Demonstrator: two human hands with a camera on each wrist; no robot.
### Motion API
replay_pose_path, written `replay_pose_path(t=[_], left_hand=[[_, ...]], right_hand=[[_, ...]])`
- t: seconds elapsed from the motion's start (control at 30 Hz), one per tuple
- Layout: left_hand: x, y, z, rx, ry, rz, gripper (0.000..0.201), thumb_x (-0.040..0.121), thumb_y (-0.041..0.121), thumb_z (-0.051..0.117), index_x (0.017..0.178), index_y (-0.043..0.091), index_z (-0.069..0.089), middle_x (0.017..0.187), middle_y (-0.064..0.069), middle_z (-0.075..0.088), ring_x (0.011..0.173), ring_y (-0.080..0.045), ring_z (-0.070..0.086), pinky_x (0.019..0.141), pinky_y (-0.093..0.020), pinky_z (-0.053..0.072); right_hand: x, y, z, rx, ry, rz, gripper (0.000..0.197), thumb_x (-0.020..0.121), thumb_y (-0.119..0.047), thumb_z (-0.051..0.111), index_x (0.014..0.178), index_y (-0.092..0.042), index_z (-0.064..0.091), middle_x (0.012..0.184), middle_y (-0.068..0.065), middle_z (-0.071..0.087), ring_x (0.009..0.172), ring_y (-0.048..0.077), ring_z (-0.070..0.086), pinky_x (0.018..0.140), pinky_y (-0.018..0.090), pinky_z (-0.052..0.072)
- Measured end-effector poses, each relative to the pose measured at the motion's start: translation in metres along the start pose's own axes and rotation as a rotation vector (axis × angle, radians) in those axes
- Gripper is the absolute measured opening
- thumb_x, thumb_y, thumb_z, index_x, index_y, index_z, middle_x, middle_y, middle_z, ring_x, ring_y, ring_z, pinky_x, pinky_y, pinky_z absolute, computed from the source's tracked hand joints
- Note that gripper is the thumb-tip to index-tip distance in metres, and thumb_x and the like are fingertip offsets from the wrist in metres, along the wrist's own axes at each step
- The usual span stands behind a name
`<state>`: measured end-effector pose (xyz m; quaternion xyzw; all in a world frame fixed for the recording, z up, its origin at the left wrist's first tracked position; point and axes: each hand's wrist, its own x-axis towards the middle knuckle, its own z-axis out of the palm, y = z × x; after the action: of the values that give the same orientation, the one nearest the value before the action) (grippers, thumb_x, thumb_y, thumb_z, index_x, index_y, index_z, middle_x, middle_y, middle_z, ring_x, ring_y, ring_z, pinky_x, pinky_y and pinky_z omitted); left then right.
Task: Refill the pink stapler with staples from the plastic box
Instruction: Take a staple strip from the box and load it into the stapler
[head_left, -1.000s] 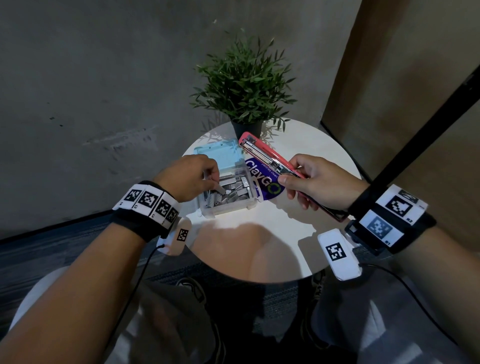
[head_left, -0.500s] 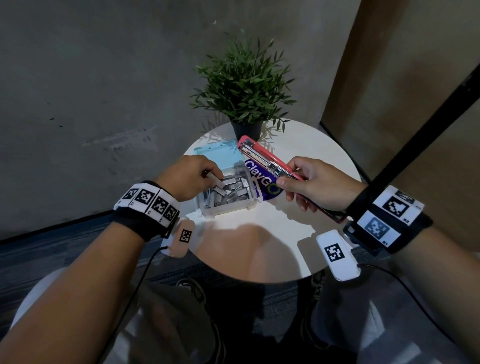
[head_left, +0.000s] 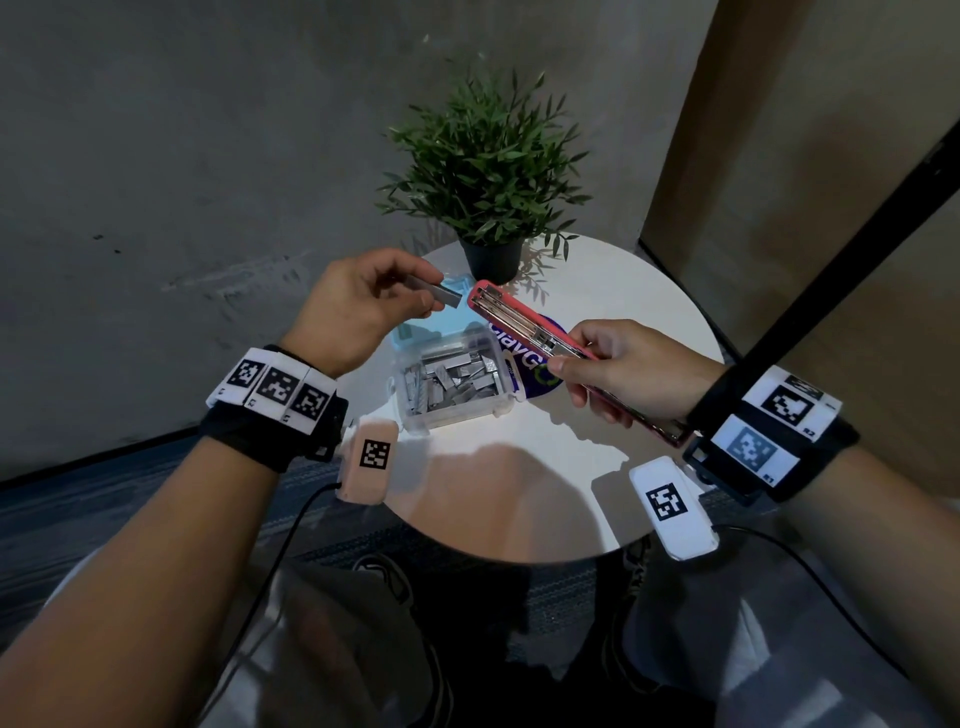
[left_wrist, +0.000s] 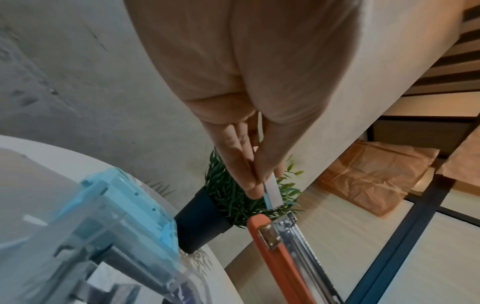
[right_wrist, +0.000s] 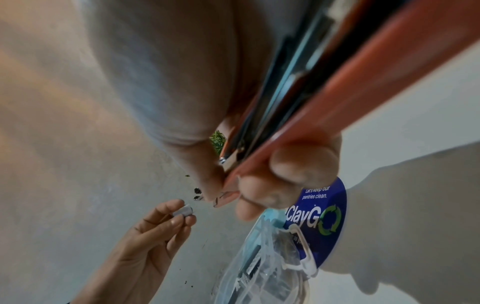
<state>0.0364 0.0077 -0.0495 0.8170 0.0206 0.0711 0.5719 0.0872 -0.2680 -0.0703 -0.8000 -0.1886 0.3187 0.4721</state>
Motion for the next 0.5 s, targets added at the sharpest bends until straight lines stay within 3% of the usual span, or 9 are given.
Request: replay_pose_path(t=[0.1, 0.27, 0.4, 0.5], left_hand=[[-0.0007, 0.0032, 0.0009, -0.053, 0.011, 0.014, 0.023, 0.084, -0.007, 0.068, 0.095, 0.013, 0.069, 0.085, -0.008, 0.075, 0.076, -0.012, 0.071, 0.074, -0.019, 0.055], [-0.0025, 0.0051, 0.006, -0.062, 0.023, 0.018, 0.015, 0.087, 0.001, 0.068, 0.093, 0.015, 0.07, 0.071, 0.001, 0.075, 0.069, -0.012, 0.074, 0.071, -0.022, 0.058], [-0.0029, 0.0066, 0.0074, -0.049, 0.053, 0.032, 0.011, 0.089, 0.004, 0.067, 0.092, 0.015, 0.071, 0.07, 0.001, 0.075, 0.068, -0.014, 0.074, 0.068, -0.023, 0.059], [-0.0022, 0.0076, 0.006, -0.085, 0.049, 0.047, 0.013, 0.088, 0.001, 0.066, 0.094, 0.011, 0.071, 0.072, 0.001, 0.075, 0.072, -0.015, 0.074, 0.073, -0.024, 0.059]], right_hand=[[0.0009, 0.0, 0.0008, 0.01, -0.009, 0.006, 0.032, 0.098, -0.031, 0.06, 0.107, 0.0, 0.055, 0.071, 0.009, 0.064, 0.043, 0.02, 0.048, 0.042, 0.029, 0.037], [0.0032, 0.0, 0.0031, 0.041, -0.039, 0.024, 0.03, 0.098, -0.029, 0.06, 0.105, 0.0, 0.054, 0.071, 0.012, 0.062, 0.041, 0.021, 0.047, 0.041, 0.028, 0.037], [0.0031, -0.0012, 0.0031, 0.103, -0.088, 0.037, 0.023, 0.098, -0.027, 0.061, 0.1, -0.005, 0.055, 0.07, 0.013, 0.06, 0.042, 0.021, 0.047, 0.04, 0.027, 0.037], [0.0031, -0.0022, 0.0037, 0.109, -0.1, 0.04, 0.027, 0.098, -0.026, 0.061, 0.105, -0.001, 0.055, 0.07, 0.014, 0.06, 0.043, 0.022, 0.048, 0.04, 0.027, 0.039]])
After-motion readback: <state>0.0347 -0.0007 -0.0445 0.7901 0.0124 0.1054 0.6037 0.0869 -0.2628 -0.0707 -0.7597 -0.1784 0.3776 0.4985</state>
